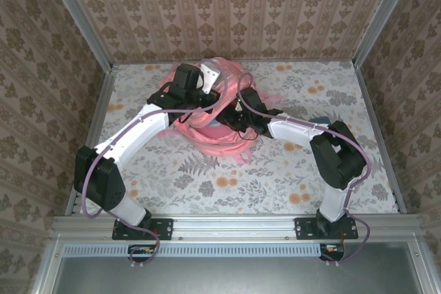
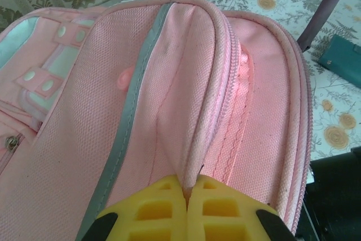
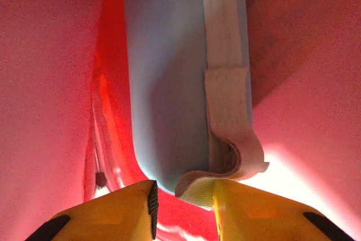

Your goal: Pack the student bag

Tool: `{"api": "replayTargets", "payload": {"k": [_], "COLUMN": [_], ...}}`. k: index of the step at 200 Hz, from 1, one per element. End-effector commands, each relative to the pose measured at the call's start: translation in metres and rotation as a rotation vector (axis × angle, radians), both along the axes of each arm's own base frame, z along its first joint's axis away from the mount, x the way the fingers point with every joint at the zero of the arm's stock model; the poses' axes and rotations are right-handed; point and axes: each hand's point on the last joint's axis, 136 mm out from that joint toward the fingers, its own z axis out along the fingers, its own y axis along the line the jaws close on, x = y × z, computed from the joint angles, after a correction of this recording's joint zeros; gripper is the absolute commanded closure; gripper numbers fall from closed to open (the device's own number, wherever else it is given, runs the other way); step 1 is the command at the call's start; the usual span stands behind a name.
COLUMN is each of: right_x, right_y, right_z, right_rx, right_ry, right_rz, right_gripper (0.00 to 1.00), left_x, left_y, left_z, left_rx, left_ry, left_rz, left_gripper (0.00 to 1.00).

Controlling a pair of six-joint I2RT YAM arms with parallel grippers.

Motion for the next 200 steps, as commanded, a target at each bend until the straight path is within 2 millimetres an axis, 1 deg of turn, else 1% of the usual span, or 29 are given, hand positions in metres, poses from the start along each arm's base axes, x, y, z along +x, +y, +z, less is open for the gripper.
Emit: {"api": "replayTargets", "payload": {"k": [1, 17, 28, 40, 66, 85, 97, 105, 123, 131, 145, 155, 165, 183, 200], "right_x": [0.006, 0.005, 0.004, 0.005, 0.011, 0.015, 0.018, 0.020, 0.020, 0.019, 0.016, 0.011, 0.005, -0.010, -0.031], "right_y": [-0.020, -0.032, -0.033, -0.028, -0.012, 0.006, 0.017, 0.023, 0.028, 0.024, 0.009, -0.006, -0.023, -0.045, -0.064], "right_z": [0.019, 0.012, 0.007, 0.004, -0.001, -0.005, -0.003, 0.002, 0.013, 0.018, 0.021, 0.022, 0.024, 0.032, 0.032], "right_rx": [0.065, 0.072, 0.067, 0.070, 0.078, 0.113, 0.162, 0.197, 0.238, 0.241, 0.233, 0.227, 0.239, 0.294, 0.264], "right_ry": [-0.045, -0.027, -0.012, 0.004, 0.024, 0.046, 0.051, 0.043, 0.022, 0.018, 0.025, 0.035, 0.050, 0.054, 0.073], "right_rz": [-0.058, -0.093, -0.096, -0.091, -0.069, -0.034, -0.011, 0.008, 0.041, 0.037, 0.009, -0.023, -0.061, -0.099, -0.130], "right_gripper": [0.63, 0.57, 0.54, 0.53, 0.59, 0.65, 0.69, 0.70, 0.73, 0.72, 0.68, 0.65, 0.65, 0.61, 0.59], "left_x": [-0.001, -0.002, -0.001, 0.000, 0.002, 0.004, 0.006, 0.007, 0.009, 0.011, 0.012, 0.013, 0.014, 0.016, 0.019], "left_y": [-0.015, -0.014, -0.015, -0.016, -0.019, -0.022, -0.024, -0.025, -0.026, -0.027, -0.027, -0.027, -0.028, -0.031, -0.037], "left_z": [0.056, 0.059, 0.061, 0.061, 0.062, 0.063, 0.062, 0.061, 0.057, 0.054, 0.052, 0.050, 0.049, 0.046, 0.045], "left_rx": [-0.172, -0.189, -0.196, -0.206, -0.227, -0.243, -0.250, -0.254, -0.257, -0.255, -0.259, -0.260, -0.263, -0.274, -0.292], "left_ry": [-0.104, -0.105, -0.105, -0.102, -0.090, -0.084, -0.076, -0.072, -0.057, -0.050, -0.042, -0.036, -0.032, -0.024, -0.007], "left_rz": [-0.043, -0.040, -0.037, -0.039, -0.040, -0.039, -0.042, -0.040, -0.037, -0.035, -0.030, -0.029, -0.029, -0.029, -0.035], "left_gripper": [1.00, 1.00, 1.00, 1.00, 1.00, 1.00, 1.00, 1.00, 1.00, 1.00, 1.00, 1.00, 1.00, 1.00, 1.00]}}
